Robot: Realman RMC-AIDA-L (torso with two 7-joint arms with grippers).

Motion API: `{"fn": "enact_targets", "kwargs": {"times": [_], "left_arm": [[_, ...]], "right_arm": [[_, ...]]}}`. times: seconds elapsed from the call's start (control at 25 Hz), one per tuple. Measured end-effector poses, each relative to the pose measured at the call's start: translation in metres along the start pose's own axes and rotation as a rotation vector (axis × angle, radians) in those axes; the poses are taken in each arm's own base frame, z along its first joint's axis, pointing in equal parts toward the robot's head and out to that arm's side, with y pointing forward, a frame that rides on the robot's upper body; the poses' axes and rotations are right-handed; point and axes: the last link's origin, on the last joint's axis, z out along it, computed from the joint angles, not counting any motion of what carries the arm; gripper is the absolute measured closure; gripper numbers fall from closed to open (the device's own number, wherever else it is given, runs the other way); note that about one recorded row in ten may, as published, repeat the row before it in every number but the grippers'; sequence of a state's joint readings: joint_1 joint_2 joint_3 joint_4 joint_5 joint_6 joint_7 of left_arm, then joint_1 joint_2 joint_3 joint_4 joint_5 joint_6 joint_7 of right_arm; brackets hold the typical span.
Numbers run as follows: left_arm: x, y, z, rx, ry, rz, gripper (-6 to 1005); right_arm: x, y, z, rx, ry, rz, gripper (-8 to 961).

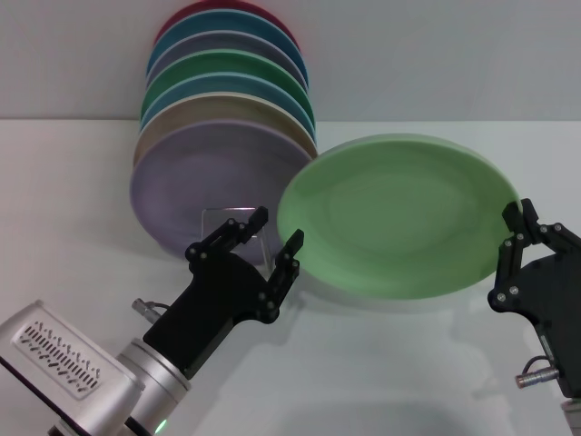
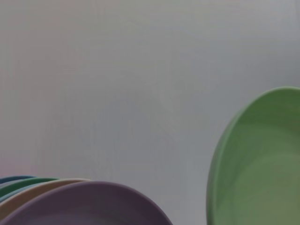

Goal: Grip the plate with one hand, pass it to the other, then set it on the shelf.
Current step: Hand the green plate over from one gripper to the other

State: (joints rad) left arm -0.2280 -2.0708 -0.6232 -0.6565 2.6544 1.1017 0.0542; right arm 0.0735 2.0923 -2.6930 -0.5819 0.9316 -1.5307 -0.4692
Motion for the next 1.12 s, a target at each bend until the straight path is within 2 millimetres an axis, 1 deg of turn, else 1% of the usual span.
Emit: {"fn": "enact_targets", "kwargs": {"times": [0.52,0.8,1.04,1.12], "left_arm": [[0.0004,-0.0007,0.009,-0.012,-0.011,-0.003,557],[0.0008,-0.0034,0.0092,-0.002,-0.01,-0.003,563],[0.0007,-0.0045,0.0068,0.007,-0.008,-0.002,593],[0.0007,-0.0045,0.0067,0.008,-0.007,-0.002,804]], "right_arm": [[-0.0004,0.0048,0.0005,-0.011,0.006,0.0,866],[-0.0008,0.0067,0.0015,-0.021,0.002,-0.002,853],[-0.0015,0.009,0.0022,-0.031,0.0,0.001,842],[-0.0019,0.0094,0.0025,-0.031,-0.001,0.003,838]]}}
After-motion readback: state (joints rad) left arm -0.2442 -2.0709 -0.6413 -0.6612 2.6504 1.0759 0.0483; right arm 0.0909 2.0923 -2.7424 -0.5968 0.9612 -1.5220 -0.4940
